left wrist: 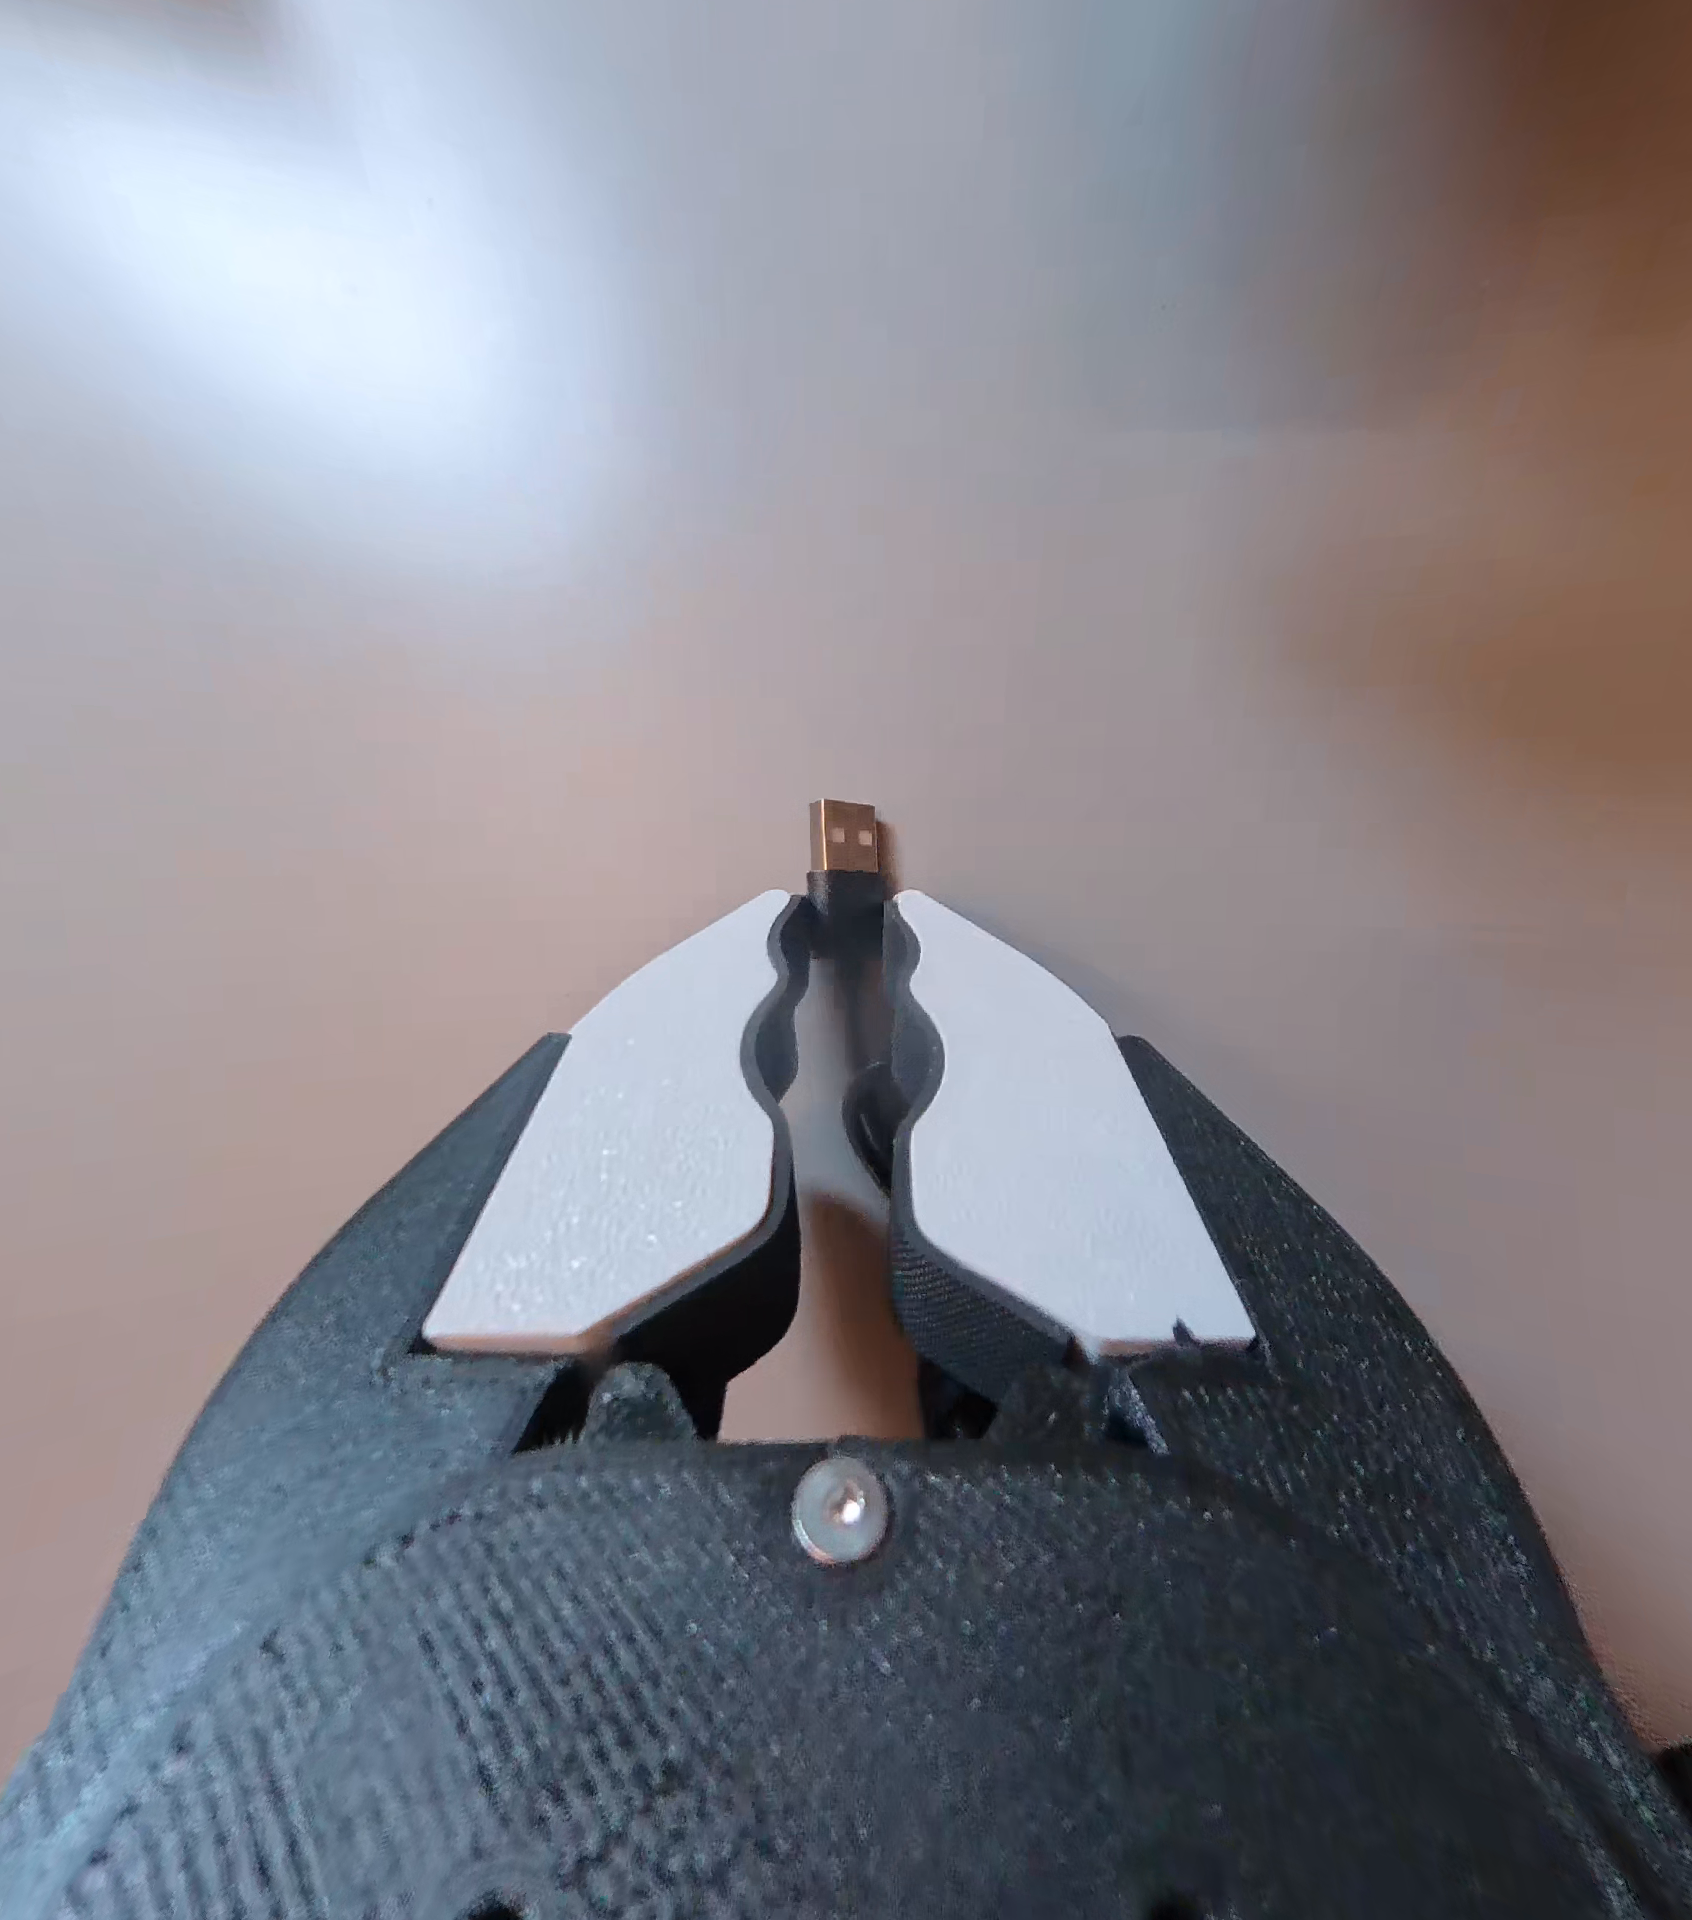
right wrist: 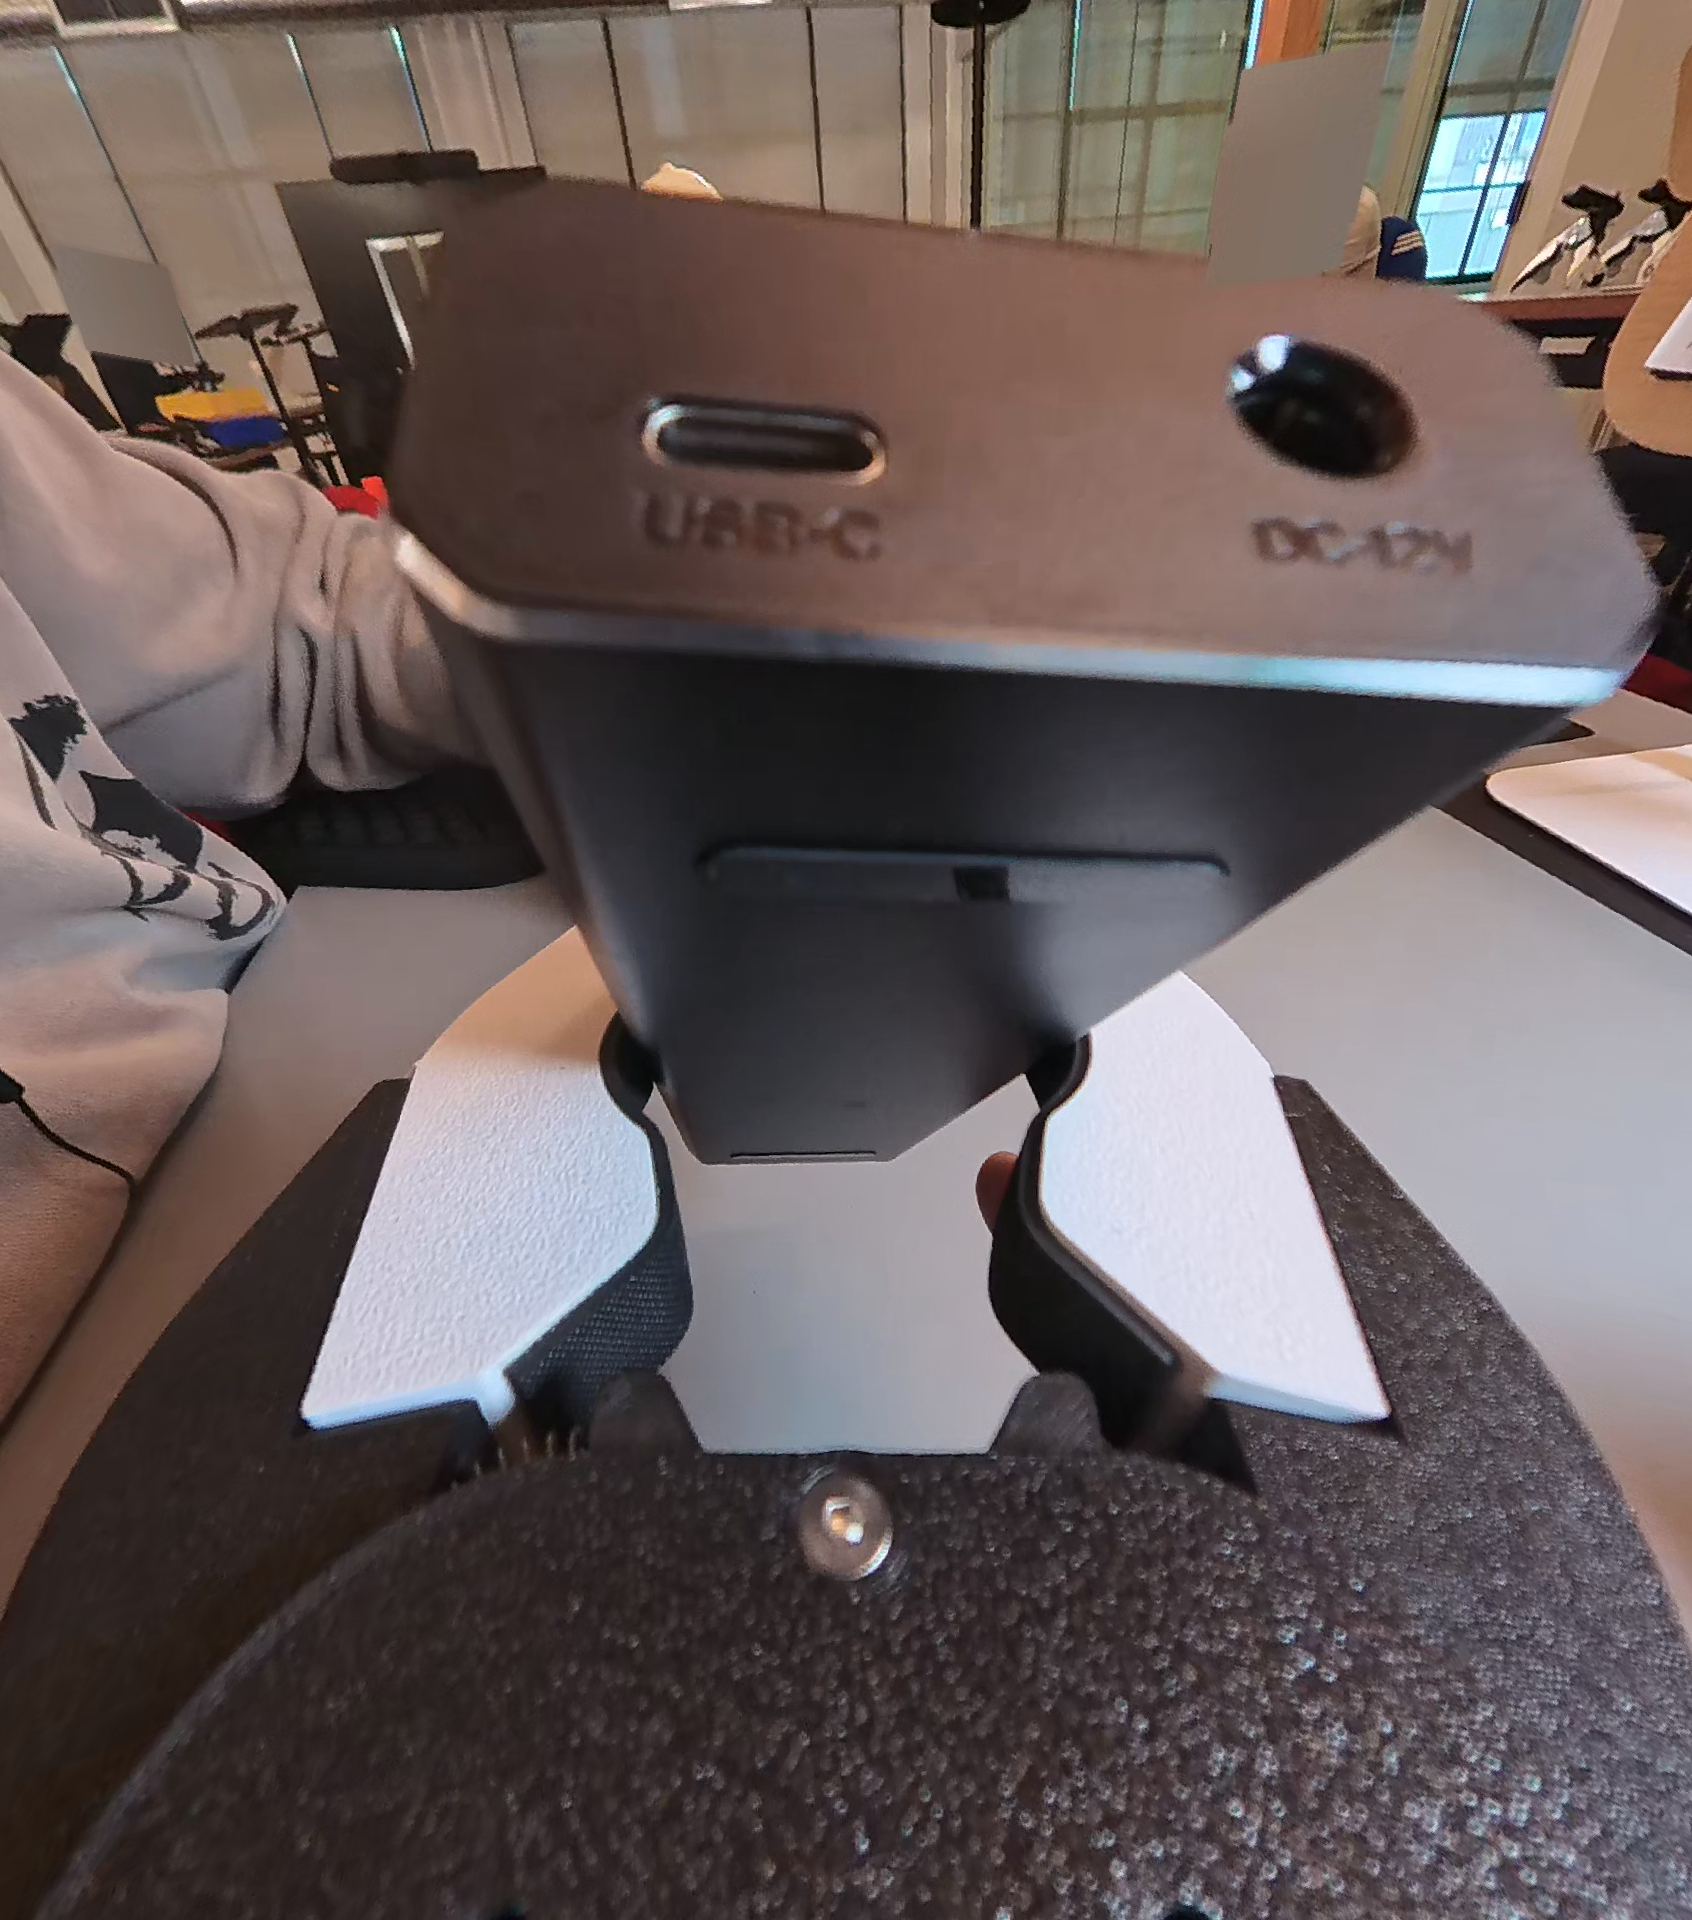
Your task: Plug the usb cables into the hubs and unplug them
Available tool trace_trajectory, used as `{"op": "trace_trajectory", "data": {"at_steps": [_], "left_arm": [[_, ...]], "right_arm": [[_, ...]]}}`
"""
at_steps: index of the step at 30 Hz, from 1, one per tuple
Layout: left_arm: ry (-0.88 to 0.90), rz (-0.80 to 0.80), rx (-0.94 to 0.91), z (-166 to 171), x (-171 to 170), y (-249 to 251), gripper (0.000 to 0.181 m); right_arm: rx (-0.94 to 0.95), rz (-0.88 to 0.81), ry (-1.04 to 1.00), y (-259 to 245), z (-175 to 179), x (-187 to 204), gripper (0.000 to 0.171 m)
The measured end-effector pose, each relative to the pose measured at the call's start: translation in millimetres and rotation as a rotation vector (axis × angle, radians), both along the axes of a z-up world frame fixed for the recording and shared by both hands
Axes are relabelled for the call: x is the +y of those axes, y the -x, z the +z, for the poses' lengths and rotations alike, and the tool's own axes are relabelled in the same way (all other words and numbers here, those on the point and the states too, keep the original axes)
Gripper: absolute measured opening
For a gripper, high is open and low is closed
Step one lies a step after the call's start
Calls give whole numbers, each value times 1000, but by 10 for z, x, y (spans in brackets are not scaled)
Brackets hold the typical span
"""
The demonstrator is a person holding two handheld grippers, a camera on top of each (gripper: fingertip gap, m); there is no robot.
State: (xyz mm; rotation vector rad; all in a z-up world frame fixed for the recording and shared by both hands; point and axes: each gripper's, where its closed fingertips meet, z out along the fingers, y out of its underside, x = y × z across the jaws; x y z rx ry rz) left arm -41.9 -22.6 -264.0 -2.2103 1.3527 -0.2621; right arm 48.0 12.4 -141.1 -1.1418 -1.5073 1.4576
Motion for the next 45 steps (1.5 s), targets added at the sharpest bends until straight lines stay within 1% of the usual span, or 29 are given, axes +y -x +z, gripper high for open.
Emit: {"op": "trace_trajectory", "data": {"at_steps": [1,3,4,5,7,9,12,15,19,22,24,29,33,35,40,45], "left_arm": [[5,-85,-112,68,-88,-108,14],[10,-225,-447,392,-293,-315,14],[30,-256,-609,585,-368,-350,14],[56,-277,-723,736,-423,-342,14],[60,-309,-829,905,-479,-296,13],[69,-326,-875,982,-514,-293,13],[79,-331,-877,973,-523,-328,13],[83,-285,-859,933,-454,-353,13],[90,-135,-810,852,-262,-405,13],[159,-18,-795,806,-193,-503,13],[205,33,-815,828,-183,-582,13],[269,36,-883,930,-246,-730,13],[301,35,-899,948,-271,-776,13],[320,30,-892,943,-282,-802,13],[422,-16,-783,903,-310,-899,12],[562,-56,-569,845,-329,-886,12]], "right_arm": [[2,1,-3,-1,4,-6,71],[7,9,-6,-6,12,-29,71],[8,15,-7,-6,12,-43,71],[8,18,-8,-3,9,-55,71],[4,27,-14,2,-6,-77,71],[5,36,-18,0,-12,-101,71],[13,49,-23,-7,-4,-132,71],[23,77,-31,-27,6,-176,71],[30,119,-28,-49,5,-235,71],[27,140,-37,-47,-23,-272,71],[20,148,-51,-41,-52,-294,71],[-8,157,-73,-11,-134,-334,71],[-32,170,-102,12,-189,-388,71],[-55,182,-148,24,-234,-439,71],[-156,213,-326,84,-417,-538,71],[-202,246,-435,126,-538,-623,71]]}}
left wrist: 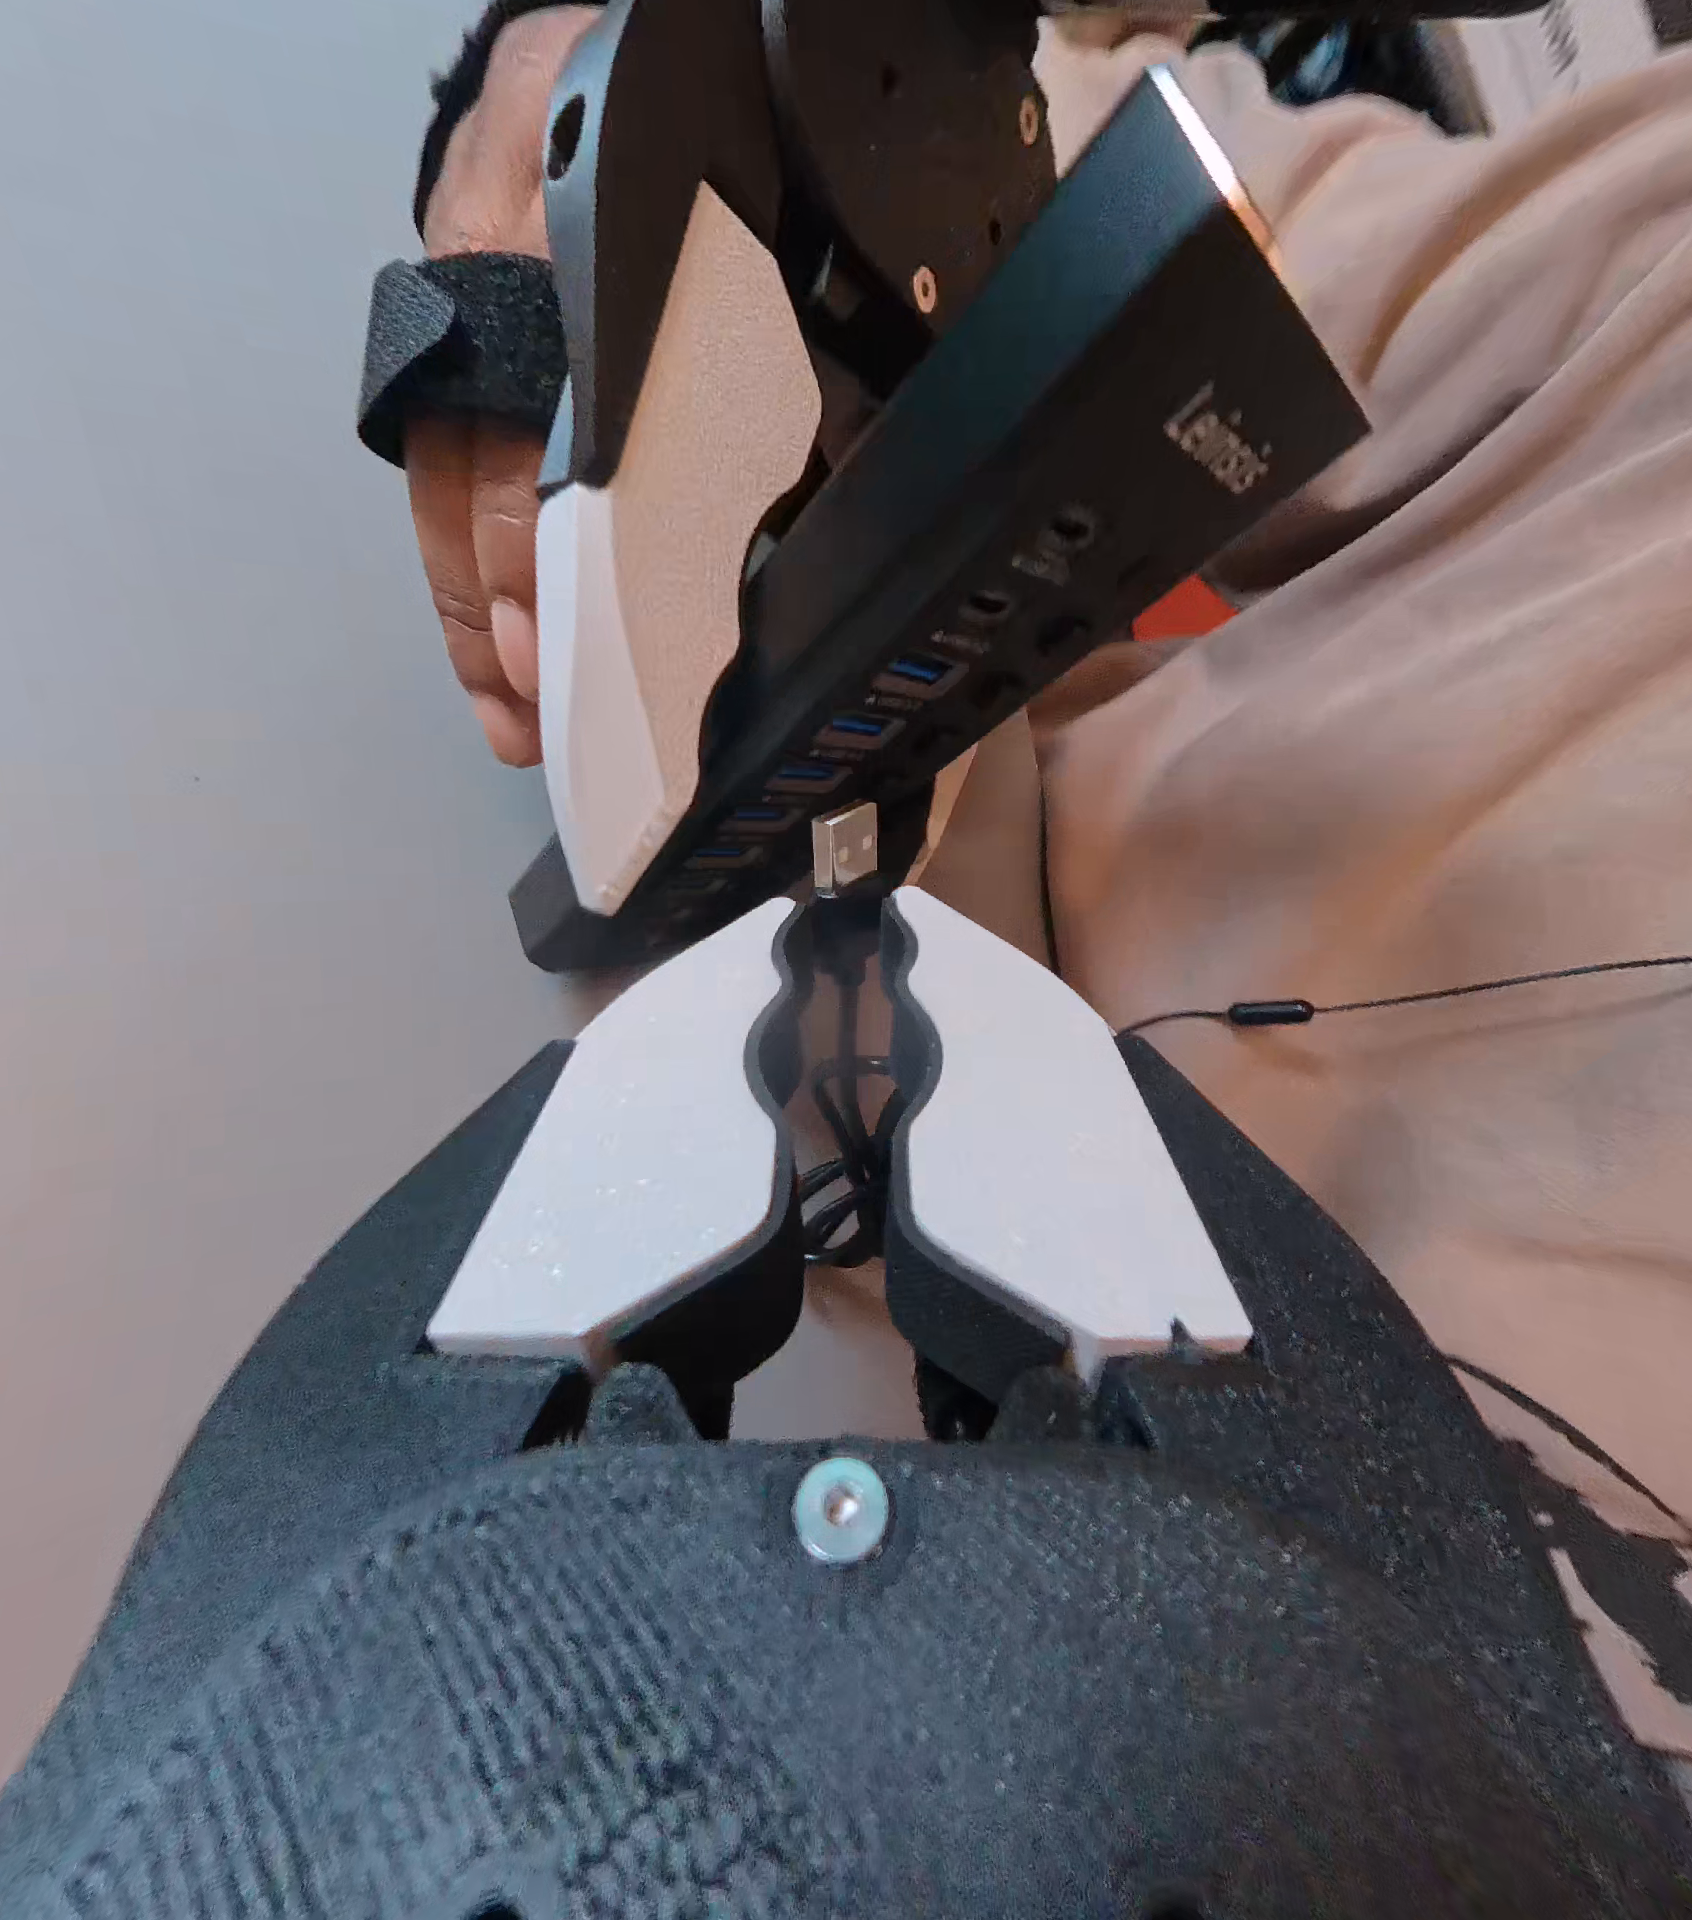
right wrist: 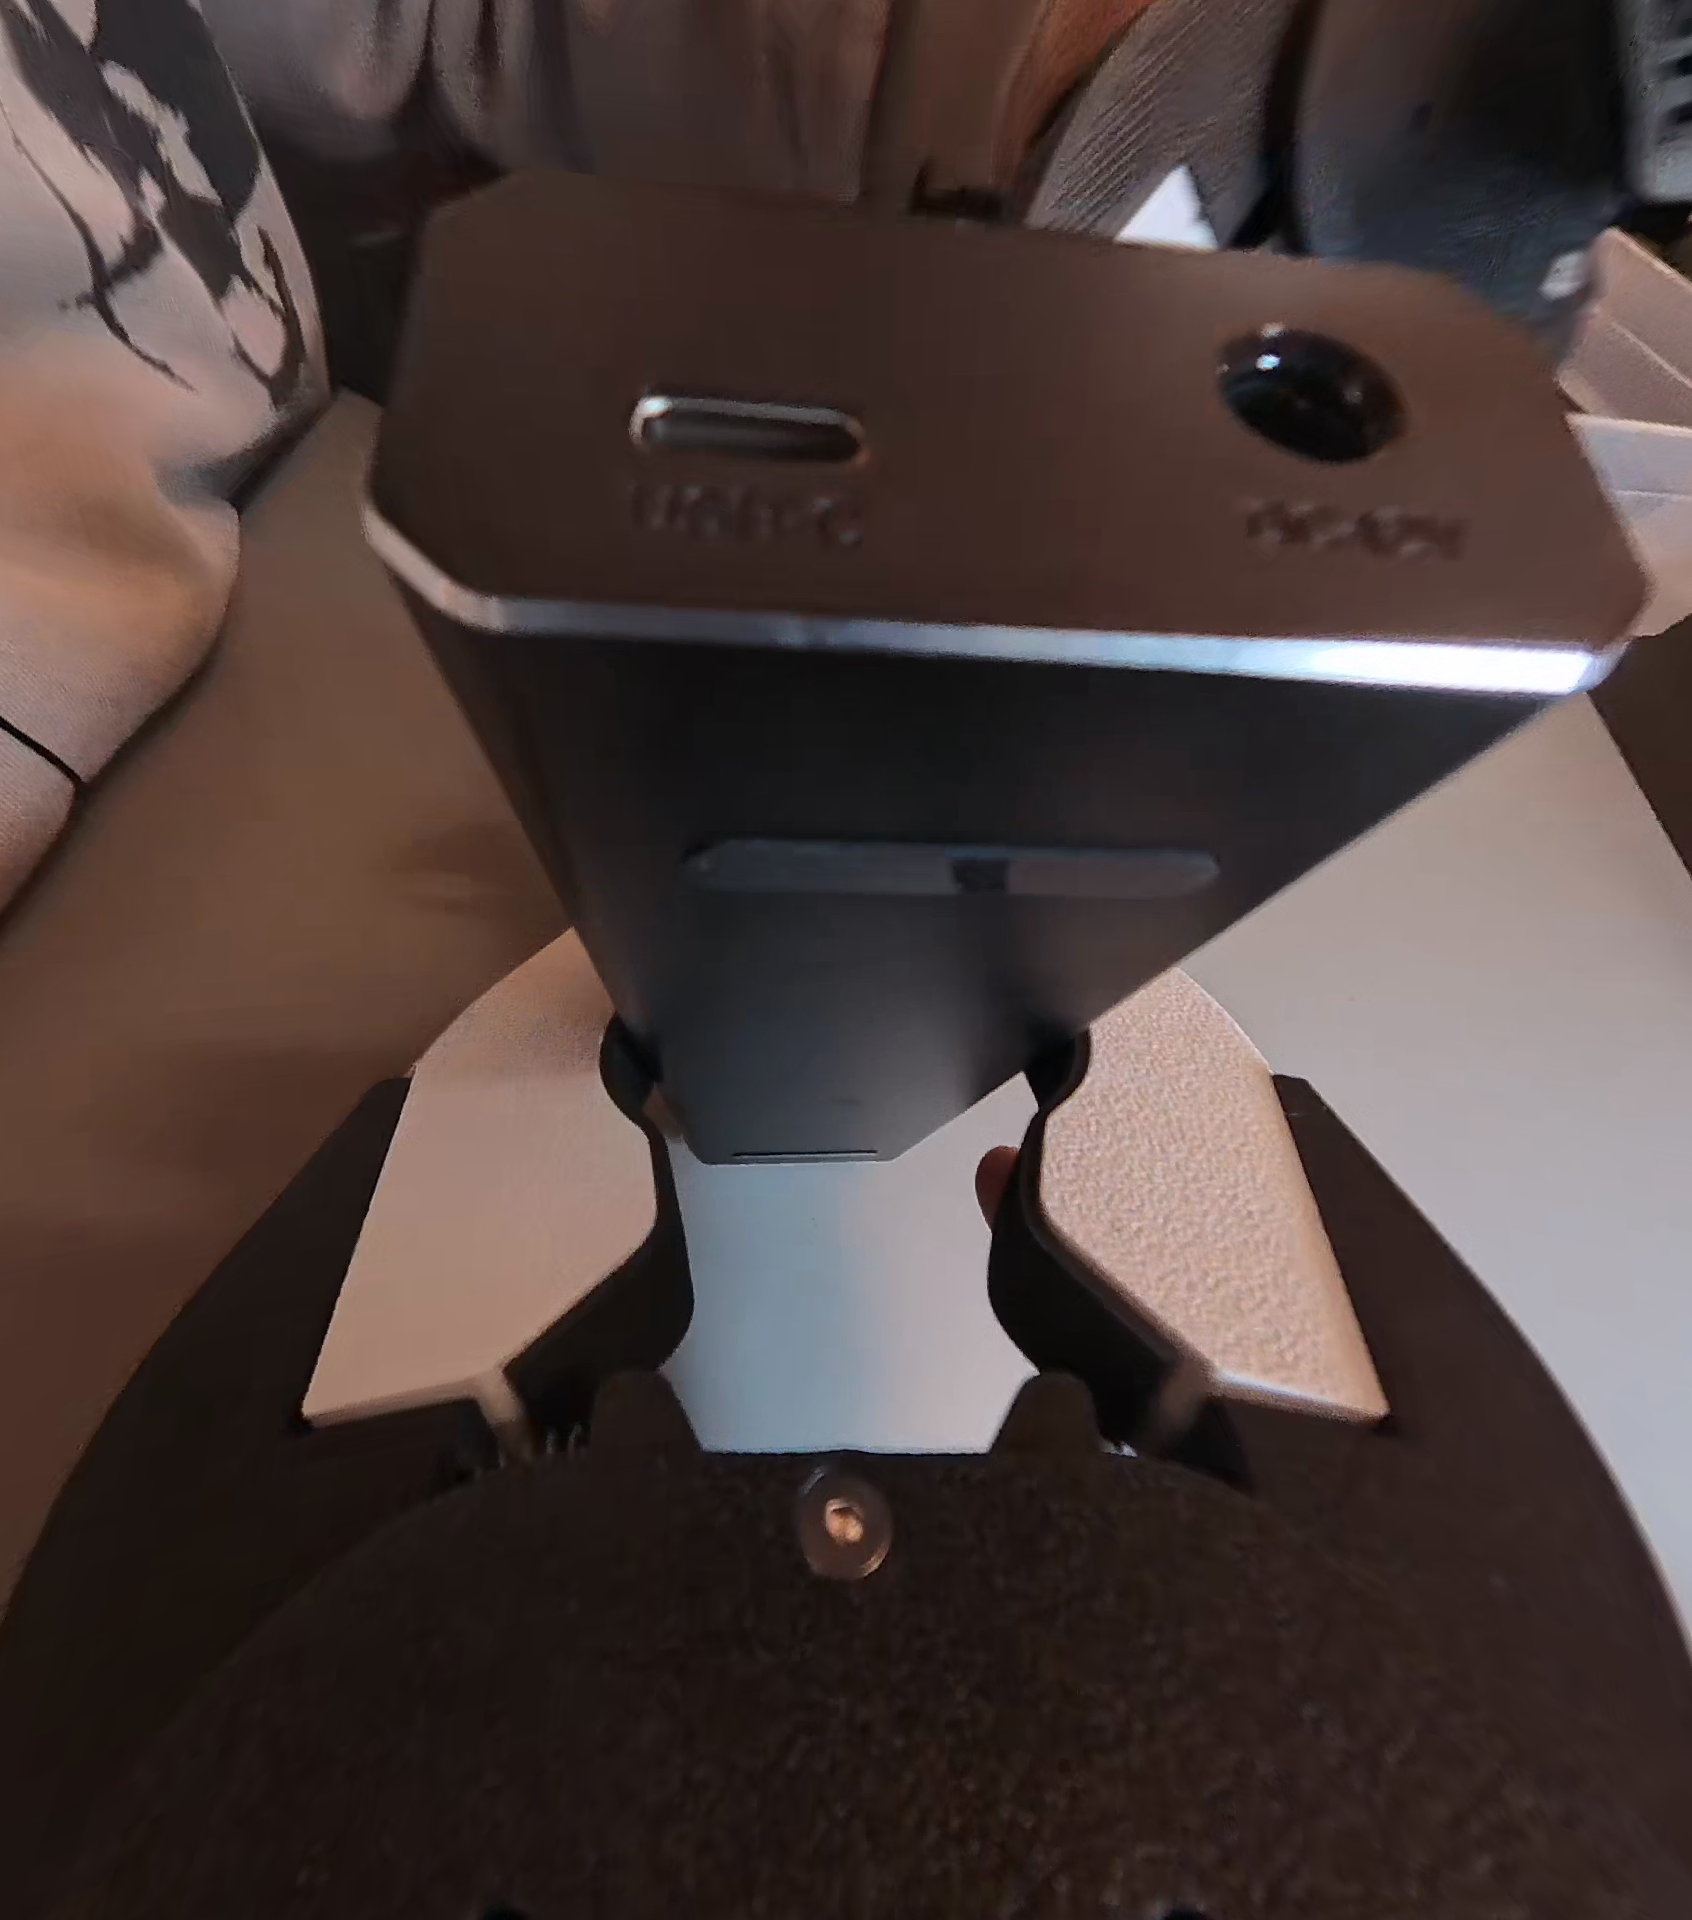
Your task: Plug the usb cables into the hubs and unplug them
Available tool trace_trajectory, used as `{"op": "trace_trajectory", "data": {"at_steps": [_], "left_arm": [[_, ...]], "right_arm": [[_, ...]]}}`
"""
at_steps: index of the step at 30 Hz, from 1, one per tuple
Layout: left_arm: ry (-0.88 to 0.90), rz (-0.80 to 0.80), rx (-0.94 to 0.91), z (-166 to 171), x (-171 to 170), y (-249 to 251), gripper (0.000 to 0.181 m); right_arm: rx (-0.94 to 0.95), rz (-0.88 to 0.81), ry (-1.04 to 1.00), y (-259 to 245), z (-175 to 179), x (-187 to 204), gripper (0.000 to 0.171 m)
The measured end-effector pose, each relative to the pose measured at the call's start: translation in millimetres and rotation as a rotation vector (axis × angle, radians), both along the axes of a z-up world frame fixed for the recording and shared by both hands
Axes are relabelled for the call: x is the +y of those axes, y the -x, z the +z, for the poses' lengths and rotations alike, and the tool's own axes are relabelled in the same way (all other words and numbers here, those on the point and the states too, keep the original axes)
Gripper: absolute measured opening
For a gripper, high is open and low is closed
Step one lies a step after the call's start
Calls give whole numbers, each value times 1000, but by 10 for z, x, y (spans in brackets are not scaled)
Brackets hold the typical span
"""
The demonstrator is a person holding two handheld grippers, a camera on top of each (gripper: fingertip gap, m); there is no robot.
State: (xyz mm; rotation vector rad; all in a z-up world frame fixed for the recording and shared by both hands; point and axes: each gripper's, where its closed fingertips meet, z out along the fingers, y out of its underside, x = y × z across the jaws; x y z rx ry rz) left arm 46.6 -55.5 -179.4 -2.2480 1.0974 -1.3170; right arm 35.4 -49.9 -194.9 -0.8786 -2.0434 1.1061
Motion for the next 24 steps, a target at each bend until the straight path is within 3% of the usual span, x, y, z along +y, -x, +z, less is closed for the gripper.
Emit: {"op": "trace_trajectory", "data": {"at_steps": [4,10,19,24], "left_arm": [[53,-125,190,-51,-74,51,12],[116,-227,246,35,-167,-51,10],[95,-200,220,17,-106,-64,7],[-32,-48,95,-116,9,-76,8]], "right_arm": [[-7,12,-42,21,-65,-85,71],[8,2,-101,28,-67,-113,71],[-11,-2,-124,15,-81,-115,71],[-29,-60,-109,-17,-81,40,71]]}}
